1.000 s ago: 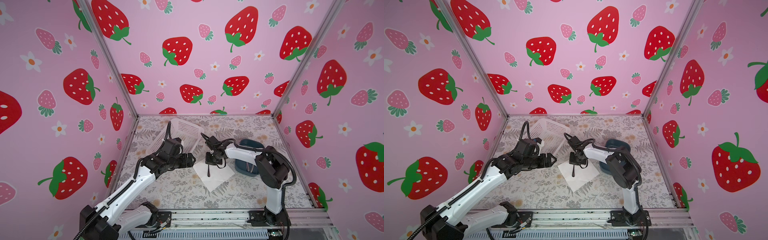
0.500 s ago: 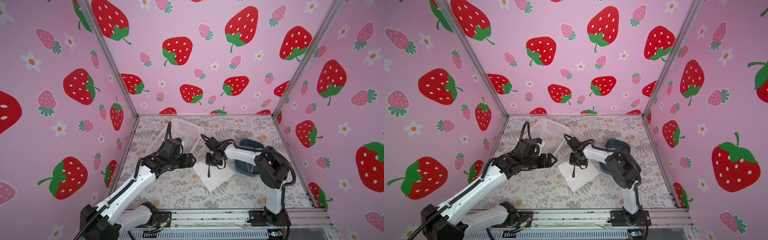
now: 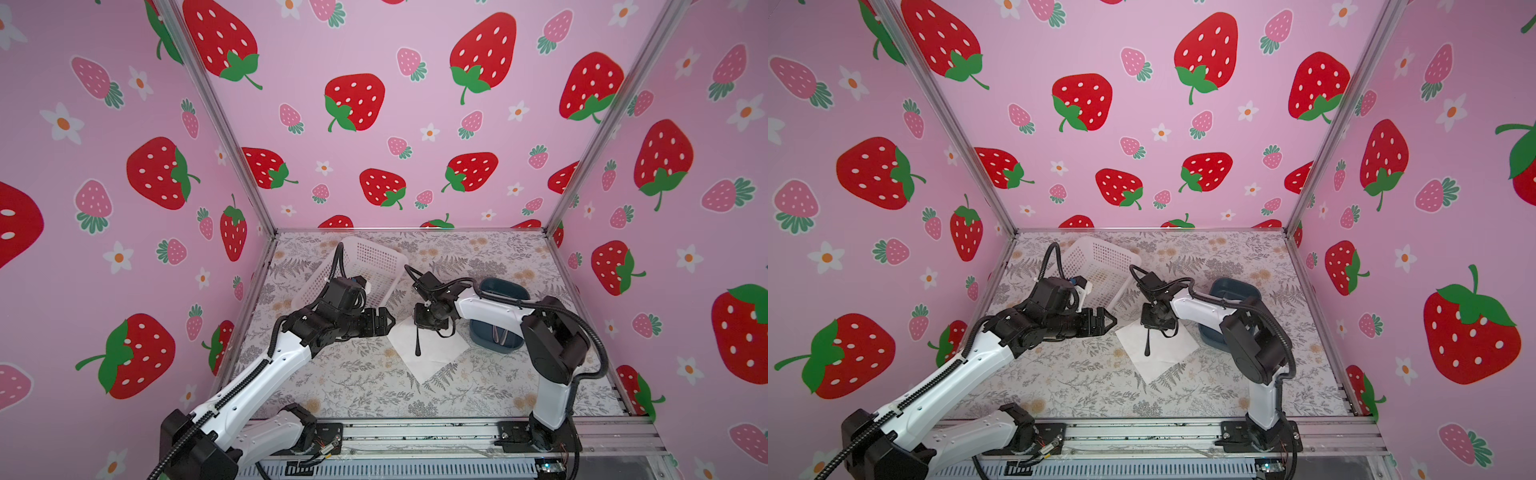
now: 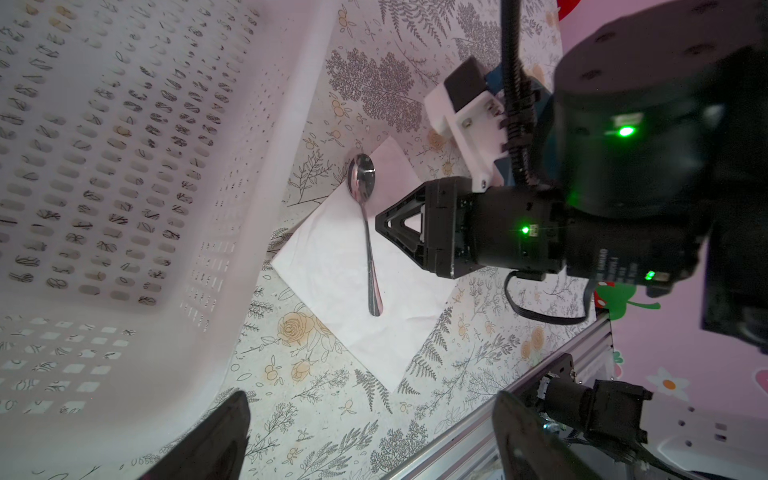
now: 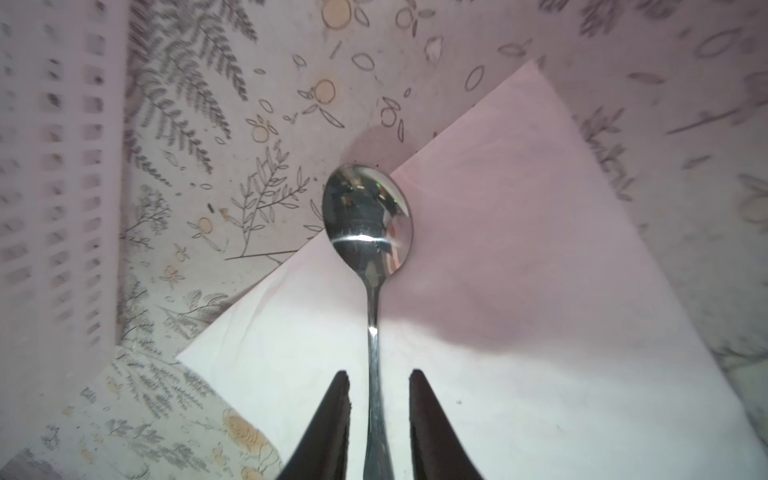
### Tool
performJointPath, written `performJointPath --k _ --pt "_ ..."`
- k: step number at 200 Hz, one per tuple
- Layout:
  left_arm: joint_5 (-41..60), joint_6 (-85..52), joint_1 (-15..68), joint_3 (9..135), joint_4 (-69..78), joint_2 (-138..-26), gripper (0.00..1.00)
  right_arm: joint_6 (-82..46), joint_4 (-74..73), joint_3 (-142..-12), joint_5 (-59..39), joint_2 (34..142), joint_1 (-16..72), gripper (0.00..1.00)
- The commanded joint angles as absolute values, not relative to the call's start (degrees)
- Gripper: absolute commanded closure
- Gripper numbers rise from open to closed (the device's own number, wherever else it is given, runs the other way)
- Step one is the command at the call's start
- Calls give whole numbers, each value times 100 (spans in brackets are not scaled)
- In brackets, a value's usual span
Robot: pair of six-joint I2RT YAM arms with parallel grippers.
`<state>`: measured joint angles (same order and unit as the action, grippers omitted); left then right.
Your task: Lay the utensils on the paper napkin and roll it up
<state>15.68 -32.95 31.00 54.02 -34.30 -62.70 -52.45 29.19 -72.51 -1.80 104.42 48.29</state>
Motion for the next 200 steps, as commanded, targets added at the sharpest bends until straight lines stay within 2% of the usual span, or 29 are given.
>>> performJointPath --k 1,28,36,47,59,80,91,104,112,119,122,162,182,200 --pt "1879 -3235 3076 5515 -3261 -6369 6 -5175 3146 -7009 597 9547 4689 68" --pt "2063 -3235 3107 5666 -3203 -6619 6 -5037 3133 -6328 1111 8569 4221 63" --pt "2075 -3238 3130 5700 -3162 -6684 6 -4969 3088 -6071 1104 8323 4000 55" --pt "2075 -3281 3163 5733 -3090 -6784 6 -4807 2972 -5737 927 8033 3643 54" --pt "2060 -3399 3186 5756 -2967 -6923 6 -4613 2769 -5405 774 7757 3289 42" --pt "1999 -3779 3186 5781 -2625 -7210 6 -4151 2631 -5157 676 7533 2787 41" --pt "1982 -3983 3186 5825 -2464 -7390 6 -3830 2542 -5112 662 7502 2567 33" --pt "1970 -4114 3189 5882 -2262 -7596 6 -3388 2386 -5106 573 7535 2377 30" --pt "1905 -4186 3190 5917 -2192 -7701 6 -3252 2285 -5111 535 7571 2309 21" --pt "1798 -4245 3190 5941 -2139 -7777 6 -3205 2246 -5136 541 7616 2271 4" --pt "1741 -4267 3190 5946 -2113 -7800 6 -3174 2246 -5153 533 7639 2254 0" --pt "1031 -5008 3124 5408 -1173 -7772 5 -3073 1053 -4416 -191 7310 2031 0" --pt "655 -5115 3110 5405 -1199 -7732 5 -3016 1068 -4333 -265 7314 1925 0" --pt "456 -5262 3111 5409 -1188 -7696 5 -2815 1249 -4411 -394 7455 1916 4"
